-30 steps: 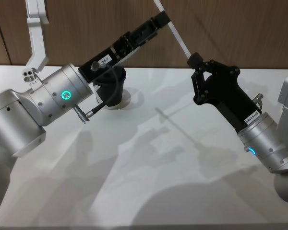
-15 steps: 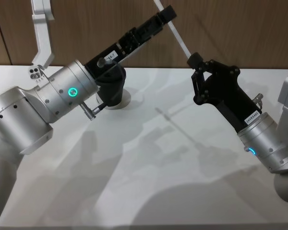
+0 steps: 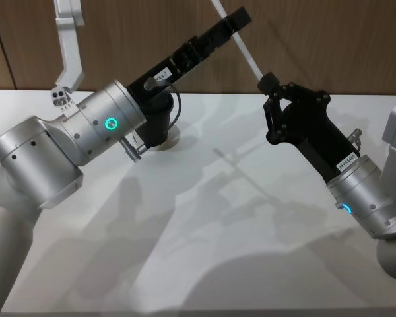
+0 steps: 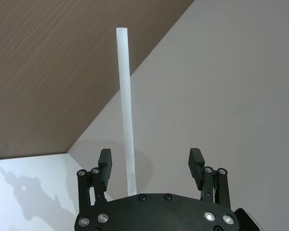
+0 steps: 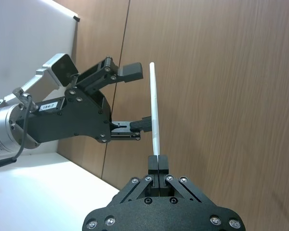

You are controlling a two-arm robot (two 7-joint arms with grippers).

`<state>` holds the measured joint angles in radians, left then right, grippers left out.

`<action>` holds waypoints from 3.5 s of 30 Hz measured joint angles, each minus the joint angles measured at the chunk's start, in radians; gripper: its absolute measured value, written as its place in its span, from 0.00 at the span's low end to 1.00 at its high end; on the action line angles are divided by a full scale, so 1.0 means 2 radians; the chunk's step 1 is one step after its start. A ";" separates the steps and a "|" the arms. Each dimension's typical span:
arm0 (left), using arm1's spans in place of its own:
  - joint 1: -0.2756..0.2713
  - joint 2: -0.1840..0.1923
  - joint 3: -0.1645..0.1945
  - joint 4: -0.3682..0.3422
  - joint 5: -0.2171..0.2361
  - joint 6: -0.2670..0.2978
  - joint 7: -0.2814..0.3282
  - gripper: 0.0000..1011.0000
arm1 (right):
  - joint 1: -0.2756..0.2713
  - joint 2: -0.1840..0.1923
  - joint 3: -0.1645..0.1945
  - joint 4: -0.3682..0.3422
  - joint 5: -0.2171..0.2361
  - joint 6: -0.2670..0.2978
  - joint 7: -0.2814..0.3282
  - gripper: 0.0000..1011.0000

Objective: Pick up the straw with one hand, pass it to the other hand, and insert it into the cup.

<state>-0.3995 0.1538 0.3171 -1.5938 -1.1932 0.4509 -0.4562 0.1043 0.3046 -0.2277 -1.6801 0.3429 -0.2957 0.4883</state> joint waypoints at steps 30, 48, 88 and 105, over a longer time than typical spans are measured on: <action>-0.025 -0.004 0.020 0.035 0.006 -0.020 0.001 0.99 | 0.000 0.000 0.000 0.000 0.000 0.000 0.000 0.01; -0.029 -0.004 0.023 0.040 0.007 -0.025 0.003 0.81 | 0.000 0.000 0.000 0.000 0.000 0.000 0.000 0.01; -0.030 -0.004 0.023 0.041 0.007 -0.026 0.004 0.01 | 0.000 0.000 0.000 0.000 0.000 0.000 0.000 0.01; -0.030 -0.004 0.023 0.041 0.007 -0.026 0.004 0.01 | 0.000 0.000 0.000 0.000 0.000 0.000 0.000 0.48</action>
<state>-0.4588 0.1450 0.3639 -1.5110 -1.1792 0.3999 -0.4482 0.1043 0.3046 -0.2278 -1.6801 0.3429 -0.2956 0.4883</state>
